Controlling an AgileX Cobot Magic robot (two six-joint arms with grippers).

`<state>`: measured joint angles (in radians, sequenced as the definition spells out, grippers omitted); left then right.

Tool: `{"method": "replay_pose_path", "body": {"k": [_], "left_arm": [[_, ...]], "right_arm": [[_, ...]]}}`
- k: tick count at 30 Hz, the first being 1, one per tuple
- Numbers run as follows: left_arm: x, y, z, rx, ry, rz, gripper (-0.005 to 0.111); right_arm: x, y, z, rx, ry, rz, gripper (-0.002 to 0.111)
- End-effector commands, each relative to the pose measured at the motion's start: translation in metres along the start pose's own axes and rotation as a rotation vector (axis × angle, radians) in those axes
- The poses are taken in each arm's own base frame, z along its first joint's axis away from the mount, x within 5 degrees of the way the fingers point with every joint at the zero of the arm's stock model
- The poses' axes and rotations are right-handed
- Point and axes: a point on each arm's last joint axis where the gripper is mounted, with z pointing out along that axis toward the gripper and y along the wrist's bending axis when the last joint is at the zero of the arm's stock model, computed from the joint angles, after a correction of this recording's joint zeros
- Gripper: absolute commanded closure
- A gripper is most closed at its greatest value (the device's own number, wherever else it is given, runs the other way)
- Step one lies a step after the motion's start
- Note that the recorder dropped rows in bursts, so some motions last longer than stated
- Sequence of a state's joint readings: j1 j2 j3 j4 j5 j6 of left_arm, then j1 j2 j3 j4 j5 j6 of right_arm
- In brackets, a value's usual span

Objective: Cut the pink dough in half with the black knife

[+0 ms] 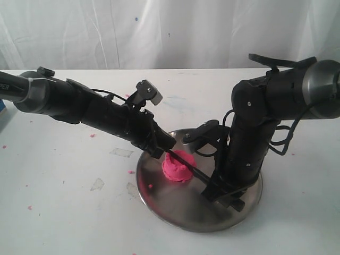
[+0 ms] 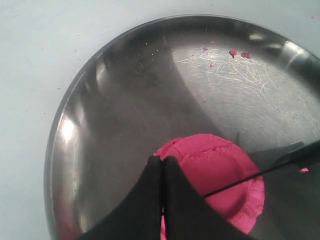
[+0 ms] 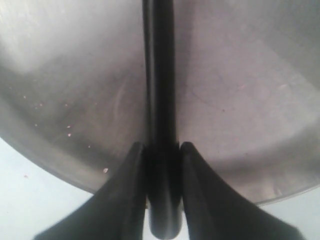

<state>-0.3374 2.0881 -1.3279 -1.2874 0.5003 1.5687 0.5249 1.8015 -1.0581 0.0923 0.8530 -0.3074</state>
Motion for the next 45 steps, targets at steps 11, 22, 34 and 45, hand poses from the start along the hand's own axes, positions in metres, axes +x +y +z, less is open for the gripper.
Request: {"method": "replay_pose_path", "body": {"k": [11,22,34,45], "left_arm": [[0.018,0.011,0.012,-0.069,0.054,-0.027,0.107],[-0.009,0.012,0.002,-0.092,-0.052,-0.068,0.107],[-0.007,0.0,-0.005,-0.039,-0.048,-0.074,0.107],[-0.005,0.001,-0.005,-0.052,-0.035,-0.065,0.107]], "right_arm": [[-0.001,0.0,0.0,0.007,-0.017,-0.008,0.108],[-0.002,0.001,0.0,0.004,-0.02,-0.004,0.108],[-0.002,0.001,0.002,0.001,-0.017,-0.002,0.108],[-0.002,0.001,0.002,-0.001,-0.018,0.0,0.108]]}}
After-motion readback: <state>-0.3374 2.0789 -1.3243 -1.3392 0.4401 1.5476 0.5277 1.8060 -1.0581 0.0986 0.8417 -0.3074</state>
